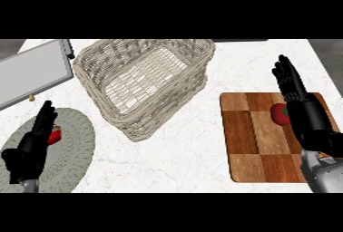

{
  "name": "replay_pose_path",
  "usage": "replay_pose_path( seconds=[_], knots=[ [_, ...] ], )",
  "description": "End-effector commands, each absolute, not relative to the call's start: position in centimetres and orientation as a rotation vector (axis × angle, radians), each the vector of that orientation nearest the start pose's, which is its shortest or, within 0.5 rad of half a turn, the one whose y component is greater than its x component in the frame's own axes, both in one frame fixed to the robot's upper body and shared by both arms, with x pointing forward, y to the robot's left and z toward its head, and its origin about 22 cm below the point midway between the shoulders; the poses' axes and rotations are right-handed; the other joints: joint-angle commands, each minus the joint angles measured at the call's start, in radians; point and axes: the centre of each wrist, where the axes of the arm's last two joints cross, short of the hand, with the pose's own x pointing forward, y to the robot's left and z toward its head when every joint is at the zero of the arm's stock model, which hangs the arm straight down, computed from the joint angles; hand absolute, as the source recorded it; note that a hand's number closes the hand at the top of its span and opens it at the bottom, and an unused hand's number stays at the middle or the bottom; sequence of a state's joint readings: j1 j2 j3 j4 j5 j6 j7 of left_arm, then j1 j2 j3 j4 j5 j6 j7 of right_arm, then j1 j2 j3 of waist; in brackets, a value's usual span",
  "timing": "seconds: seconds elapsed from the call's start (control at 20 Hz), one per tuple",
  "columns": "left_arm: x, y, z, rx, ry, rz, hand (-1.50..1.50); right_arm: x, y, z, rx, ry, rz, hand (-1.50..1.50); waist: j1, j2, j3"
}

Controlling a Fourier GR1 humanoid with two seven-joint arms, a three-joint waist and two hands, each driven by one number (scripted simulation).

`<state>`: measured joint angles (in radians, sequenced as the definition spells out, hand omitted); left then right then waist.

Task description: Pick the tomato from the cutting board and place it in the basket

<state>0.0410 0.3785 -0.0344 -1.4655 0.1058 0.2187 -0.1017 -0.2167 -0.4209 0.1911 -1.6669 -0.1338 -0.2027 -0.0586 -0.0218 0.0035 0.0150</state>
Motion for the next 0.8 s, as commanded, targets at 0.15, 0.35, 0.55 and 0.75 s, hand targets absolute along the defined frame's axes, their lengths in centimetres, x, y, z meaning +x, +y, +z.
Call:
replay_pose_path(
  seconds=[0.15,0.35,0.55,0.75],
  knots=[
    [26.6,30.5,4.8,0.368,-1.719,-0.292,0.00,30.4,-24.2,9.5,0.284,-1.803,0.455,1.50,0.046,0.007,-0.011],
    [27.3,29.9,5.9,0.290,-1.748,-0.367,0.00,29.0,-18.4,6.2,0.727,-1.639,0.243,1.50,0.056,0.019,-0.009],
    [28.7,29.6,6.3,0.309,-1.724,-0.364,0.00,28.9,-18.4,7.0,0.551,-1.708,0.291,-1.50,0.021,-0.003,-0.015],
    [28.1,28.5,6.4,0.310,-1.711,-0.371,0.00,29.2,-19.6,12.9,0.170,-1.850,0.403,-1.50,0.010,-0.011,-0.017]
  ],
)
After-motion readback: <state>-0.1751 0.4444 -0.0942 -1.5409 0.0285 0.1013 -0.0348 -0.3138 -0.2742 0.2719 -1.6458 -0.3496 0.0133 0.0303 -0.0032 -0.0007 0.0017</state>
